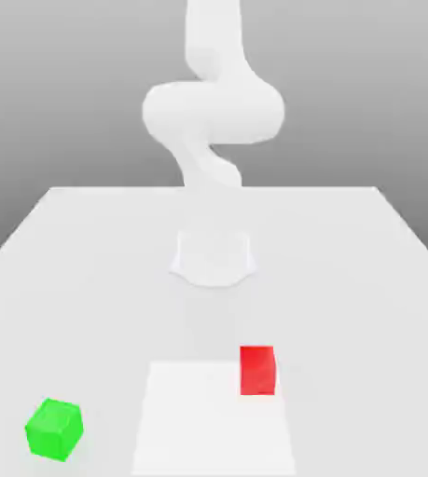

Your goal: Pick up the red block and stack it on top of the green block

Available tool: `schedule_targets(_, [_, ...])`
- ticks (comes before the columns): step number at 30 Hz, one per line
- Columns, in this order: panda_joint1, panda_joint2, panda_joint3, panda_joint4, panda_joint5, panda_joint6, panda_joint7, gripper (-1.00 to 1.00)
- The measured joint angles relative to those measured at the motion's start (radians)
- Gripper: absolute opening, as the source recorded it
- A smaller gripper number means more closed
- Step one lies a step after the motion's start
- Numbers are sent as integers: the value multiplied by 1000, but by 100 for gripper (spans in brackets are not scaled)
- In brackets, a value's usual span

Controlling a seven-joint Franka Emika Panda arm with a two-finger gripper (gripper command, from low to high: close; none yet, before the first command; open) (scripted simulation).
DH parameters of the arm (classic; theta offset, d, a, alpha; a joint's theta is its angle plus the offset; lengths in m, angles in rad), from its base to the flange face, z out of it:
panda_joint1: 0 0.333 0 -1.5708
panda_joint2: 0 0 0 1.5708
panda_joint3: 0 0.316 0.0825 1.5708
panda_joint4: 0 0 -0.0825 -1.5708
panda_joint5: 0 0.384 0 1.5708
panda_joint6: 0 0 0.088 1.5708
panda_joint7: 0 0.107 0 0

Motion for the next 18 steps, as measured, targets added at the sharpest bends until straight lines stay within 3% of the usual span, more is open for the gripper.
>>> schedule_targets(18, [45, 669, 118, -496, 13, 469, 140, 0])
